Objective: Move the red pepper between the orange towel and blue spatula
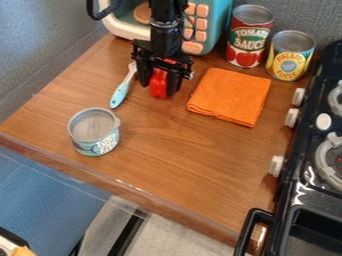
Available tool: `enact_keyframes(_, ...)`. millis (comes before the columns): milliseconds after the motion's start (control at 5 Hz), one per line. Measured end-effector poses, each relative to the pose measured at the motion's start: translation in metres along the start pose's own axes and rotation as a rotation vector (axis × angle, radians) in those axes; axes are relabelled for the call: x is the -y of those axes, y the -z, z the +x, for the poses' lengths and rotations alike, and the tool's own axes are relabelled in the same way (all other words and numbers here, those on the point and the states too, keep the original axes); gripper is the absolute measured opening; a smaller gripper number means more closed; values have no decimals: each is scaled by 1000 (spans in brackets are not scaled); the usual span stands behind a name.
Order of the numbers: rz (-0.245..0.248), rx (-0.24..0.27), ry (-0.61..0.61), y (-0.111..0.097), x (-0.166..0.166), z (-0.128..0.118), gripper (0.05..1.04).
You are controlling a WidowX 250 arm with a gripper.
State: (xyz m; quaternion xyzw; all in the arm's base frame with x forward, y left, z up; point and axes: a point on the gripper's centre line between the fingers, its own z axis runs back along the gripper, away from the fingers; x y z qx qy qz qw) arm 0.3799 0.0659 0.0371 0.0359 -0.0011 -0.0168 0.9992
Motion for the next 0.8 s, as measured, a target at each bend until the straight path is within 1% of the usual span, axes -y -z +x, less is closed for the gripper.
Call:
enact_keyframes(200,-19,-27,12,0,1,-5,1012)
enact_keyframes(400,-37,-13,-22,-19,-9,-8,1009)
enact_keyframes(600,-46,-11,-32,-32,-15,-12,1003)
enact_keyframes(800,-20,7,-34,-45,-18,-16,1001)
